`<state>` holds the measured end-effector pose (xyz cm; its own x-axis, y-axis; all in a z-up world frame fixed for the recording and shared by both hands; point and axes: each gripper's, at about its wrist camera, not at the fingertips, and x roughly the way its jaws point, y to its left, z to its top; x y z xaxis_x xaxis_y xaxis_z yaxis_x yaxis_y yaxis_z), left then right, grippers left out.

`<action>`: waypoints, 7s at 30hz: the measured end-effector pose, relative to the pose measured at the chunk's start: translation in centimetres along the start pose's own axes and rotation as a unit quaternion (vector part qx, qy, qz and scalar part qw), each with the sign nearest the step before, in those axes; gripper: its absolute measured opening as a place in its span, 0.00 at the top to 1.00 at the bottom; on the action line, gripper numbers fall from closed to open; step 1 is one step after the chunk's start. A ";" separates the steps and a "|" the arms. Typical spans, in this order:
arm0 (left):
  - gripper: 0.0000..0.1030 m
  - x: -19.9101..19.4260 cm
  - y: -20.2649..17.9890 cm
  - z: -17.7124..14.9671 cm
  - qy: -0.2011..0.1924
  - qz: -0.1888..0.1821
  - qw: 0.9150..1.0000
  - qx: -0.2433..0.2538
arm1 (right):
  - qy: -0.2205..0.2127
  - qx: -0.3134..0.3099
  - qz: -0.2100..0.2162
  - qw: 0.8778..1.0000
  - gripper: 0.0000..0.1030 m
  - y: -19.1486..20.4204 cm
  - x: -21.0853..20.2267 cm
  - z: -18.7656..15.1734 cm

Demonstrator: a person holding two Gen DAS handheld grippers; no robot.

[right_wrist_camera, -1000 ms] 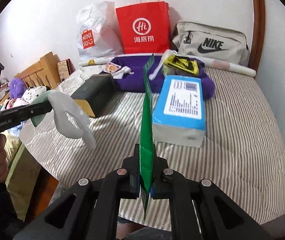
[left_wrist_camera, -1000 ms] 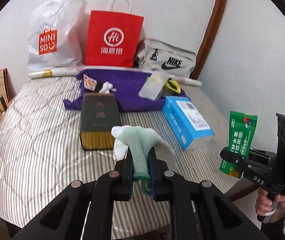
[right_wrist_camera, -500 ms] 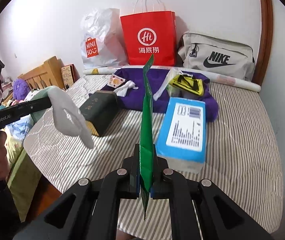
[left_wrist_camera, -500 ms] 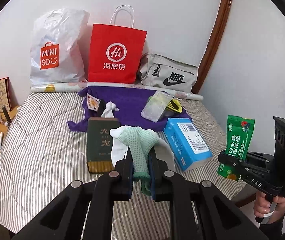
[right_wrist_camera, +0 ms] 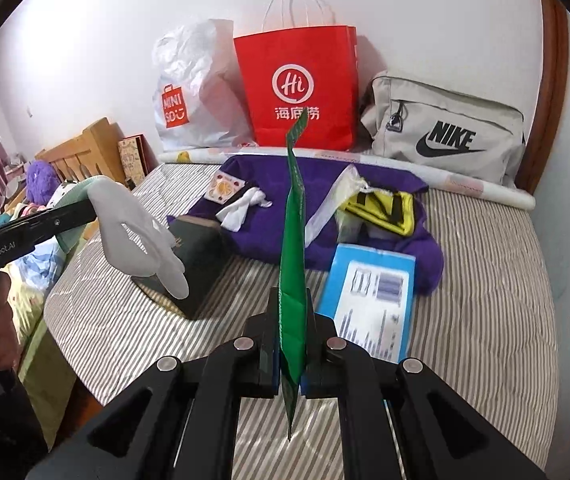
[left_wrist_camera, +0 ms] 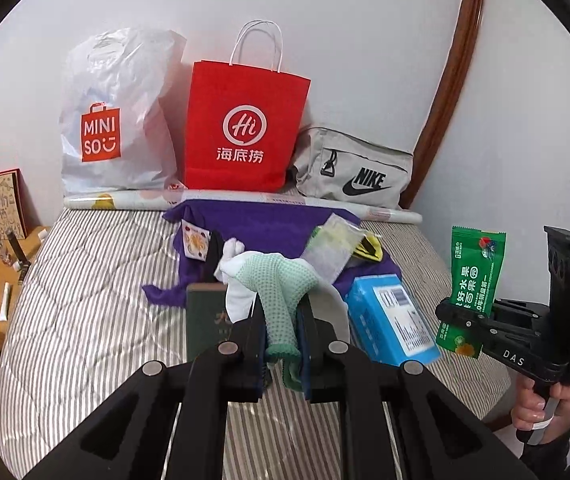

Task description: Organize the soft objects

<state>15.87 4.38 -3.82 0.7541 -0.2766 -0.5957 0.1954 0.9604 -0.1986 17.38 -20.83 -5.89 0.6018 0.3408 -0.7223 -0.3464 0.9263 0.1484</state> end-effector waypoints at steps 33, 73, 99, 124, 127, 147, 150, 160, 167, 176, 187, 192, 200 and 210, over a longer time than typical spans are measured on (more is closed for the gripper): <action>0.88 10.4 4.2 9.4 0.009 0.025 1.000 -0.001 | 0.054 -0.005 -0.016 0.998 0.94 -4.0 11.9 10.5; 0.87 22.3 5.4 8.1 0.106 0.017 0.994 0.001 | 0.103 -0.037 -0.021 0.994 0.91 -7.5 17.8 12.4; 0.83 23.3 5.6 7.3 0.136 0.032 0.990 0.000 | 0.085 -0.032 -0.025 0.996 0.59 -8.0 14.8 11.4; 0.37 18.0 4.7 7.0 0.136 0.060 0.989 -0.002 | 0.056 0.002 -0.033 0.998 0.51 -6.5 10.6 10.3; 0.37 16.7 4.3 6.8 0.130 0.071 0.989 -0.003 | 0.051 0.008 -0.057 0.997 0.44 -6.0 9.5 10.0; 0.19 3.3 -1.5 2.6 0.069 0.086 0.994 0.012 | -0.008 0.038 -0.088 0.995 0.15 -0.2 -2.1 5.4; 0.14 1.2 -2.8 1.8 0.056 0.087 0.994 0.017 | -0.018 0.032 -0.087 0.996 0.11 1.2 -4.0 4.3; 0.10 -4.6 -6.1 -1.9 0.016 0.105 0.994 0.033 | -0.037 0.051 -0.105 0.992 0.06 3.3 -8.5 -0.3; 0.10 -7.3 -7.4 -3.8 -0.008 0.134 0.990 0.043 | -0.043 0.045 -0.117 0.991 0.06 4.8 -10.0 -2.9; 0.10 -8.8 -7.9 -5.3 -0.016 0.131 0.991 0.035 | -0.050 0.040 -0.116 0.991 0.06 5.9 -11.4 -4.7; 0.10 -8.9 -8.8 -6.1 -0.013 0.128 0.991 0.038 | -0.056 0.055 -0.113 0.990 0.06 5.5 -12.3 -5.3; 0.10 -8.8 -9.0 -6.2 -0.012 0.127 0.991 0.038 | -0.057 0.059 -0.114 0.990 0.06 5.3 -12.5 -5.5; 0.10 -8.8 -9.1 -6.3 -0.011 0.126 0.991 0.040 | -0.057 0.056 -0.114 0.990 0.06 5.5 -12.7 -5.8; 0.10 -8.9 -9.0 -6.4 -0.009 0.125 0.991 0.040 | -0.056 0.056 -0.112 0.991 0.06 5.6 -12.7 -5.9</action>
<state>3.37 -2.07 -1.72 0.7963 -0.0288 -0.6042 0.0484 0.9987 0.0163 3.52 -20.93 0.12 0.7324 0.1343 -0.6675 -0.1168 0.9906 0.0711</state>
